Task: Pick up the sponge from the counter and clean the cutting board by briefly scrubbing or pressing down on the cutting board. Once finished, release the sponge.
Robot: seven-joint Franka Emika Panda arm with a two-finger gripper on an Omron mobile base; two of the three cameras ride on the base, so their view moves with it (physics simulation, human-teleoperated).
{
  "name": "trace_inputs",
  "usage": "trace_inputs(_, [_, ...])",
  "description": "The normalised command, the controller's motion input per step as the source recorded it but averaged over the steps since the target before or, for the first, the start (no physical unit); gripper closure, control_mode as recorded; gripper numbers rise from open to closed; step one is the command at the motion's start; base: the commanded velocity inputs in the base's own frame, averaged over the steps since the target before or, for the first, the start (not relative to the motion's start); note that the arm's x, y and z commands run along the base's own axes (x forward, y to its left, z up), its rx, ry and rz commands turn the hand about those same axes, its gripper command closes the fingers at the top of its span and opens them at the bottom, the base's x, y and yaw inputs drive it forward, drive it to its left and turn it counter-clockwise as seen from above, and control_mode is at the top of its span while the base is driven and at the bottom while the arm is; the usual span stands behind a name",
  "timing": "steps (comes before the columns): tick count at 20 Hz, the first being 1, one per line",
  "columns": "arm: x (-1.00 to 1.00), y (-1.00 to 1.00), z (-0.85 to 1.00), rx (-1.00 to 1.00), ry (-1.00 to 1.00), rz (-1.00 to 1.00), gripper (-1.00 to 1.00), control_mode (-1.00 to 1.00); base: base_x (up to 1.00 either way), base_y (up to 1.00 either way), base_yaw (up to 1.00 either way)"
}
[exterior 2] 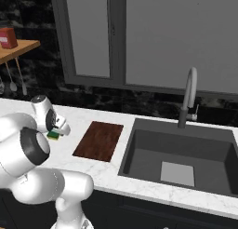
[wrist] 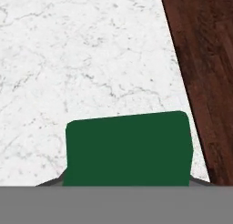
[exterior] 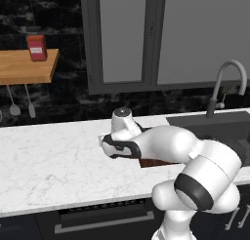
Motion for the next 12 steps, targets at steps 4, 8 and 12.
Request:
trace_inputs(4, [0.00,0.00,-0.56,0.00,0.03,0.00,1.00,-1.00,0.00,0.00,0.00])
trace_inputs(8, [0.02,0.00,-0.51,0.00,0.02,0.00,1.00,-1.00,0.00,0.00,0.00])
trace_inputs(12, [0.03,0.00,-0.54,0.00,0.05,0.00,1.00,-1.00,0.00,0.00,0.00])
